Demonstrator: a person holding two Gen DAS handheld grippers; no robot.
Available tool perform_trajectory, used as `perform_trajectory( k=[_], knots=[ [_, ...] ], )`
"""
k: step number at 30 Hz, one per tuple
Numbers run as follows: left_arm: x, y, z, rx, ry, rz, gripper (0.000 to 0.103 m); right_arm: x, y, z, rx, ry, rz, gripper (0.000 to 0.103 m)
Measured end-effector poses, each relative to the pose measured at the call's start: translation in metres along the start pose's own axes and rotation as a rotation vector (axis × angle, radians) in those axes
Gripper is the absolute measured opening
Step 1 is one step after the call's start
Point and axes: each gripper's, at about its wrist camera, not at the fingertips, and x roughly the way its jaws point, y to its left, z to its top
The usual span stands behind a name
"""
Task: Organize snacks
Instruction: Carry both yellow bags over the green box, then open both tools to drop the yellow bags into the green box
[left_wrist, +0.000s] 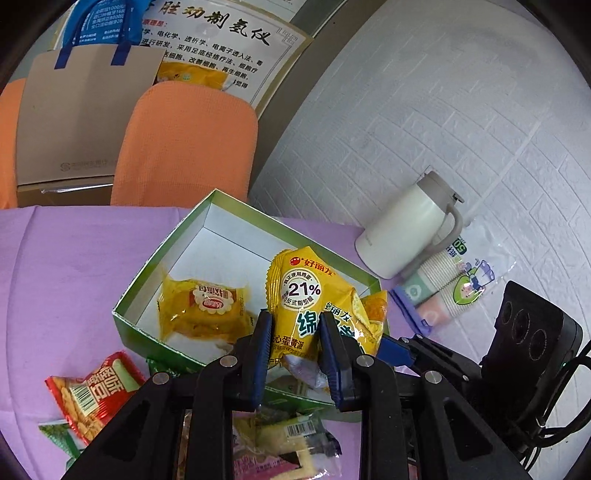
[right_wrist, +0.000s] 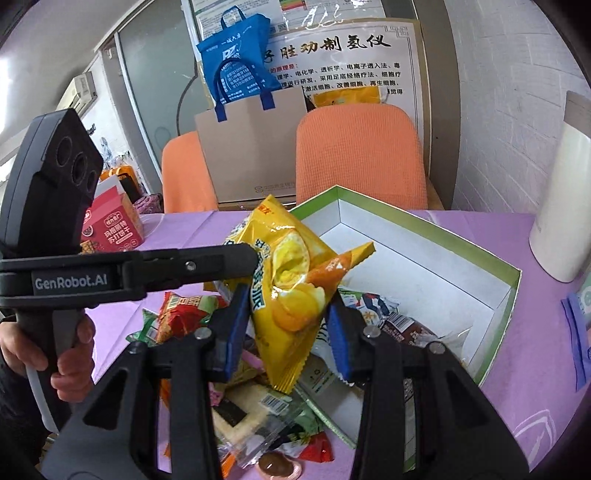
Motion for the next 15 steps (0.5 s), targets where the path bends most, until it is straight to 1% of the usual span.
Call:
perform_trajectory(
  k=[4, 6, 7, 8, 10, 11, 12, 13, 15],
  knots=[
    [0.017, 0.007, 0.007, -0.008, 0.006, 0.024, 0.026, 0.016, -0.010, 0.003, 0.023, 0.019, -0.023, 0.042],
    [0.024, 0.010, 0.011, 0.002, 0.006, 0.043, 0.027, 0.025, -0.012, 0.007, 0.021, 0.029, -0.064, 0.048],
    [0.027, 0.012, 0.012, 0.005, 0.012, 0.065, 0.033, 0.030, -0.012, 0.008, 0.015, 0.042, -0.094, 0.058],
    [0.028, 0.014, 0.012, 0.002, 0.020, 0.083, 0.038, 0.034, -0.013, 0.009, 0.011, 0.058, -0.131, 0.065],
    [0.025, 0.019, 0.010, -0.009, 0.007, 0.110, 0.066, 0.036, -0.016, 0.008, 0.006, 0.065, -0.175, 0.067],
    [0.020, 0.021, 0.008, -0.011, -0.015, 0.128, 0.071, 0.035, -0.017, 0.007, 0.002, 0.062, -0.173, 0.068],
    [0.017, 0.023, 0.007, -0.010, -0.032, 0.146, 0.080, 0.035, -0.019, 0.007, 0.003, 0.059, -0.171, 0.069],
    [0.015, 0.025, 0.007, -0.011, -0.041, 0.166, 0.084, 0.034, -0.022, 0.005, 0.010, 0.062, -0.178, 0.070],
    [0.012, 0.028, 0.006, -0.016, -0.039, 0.187, 0.084, 0.035, -0.025, 0.002, 0.026, 0.075, -0.179, 0.074]
  ],
)
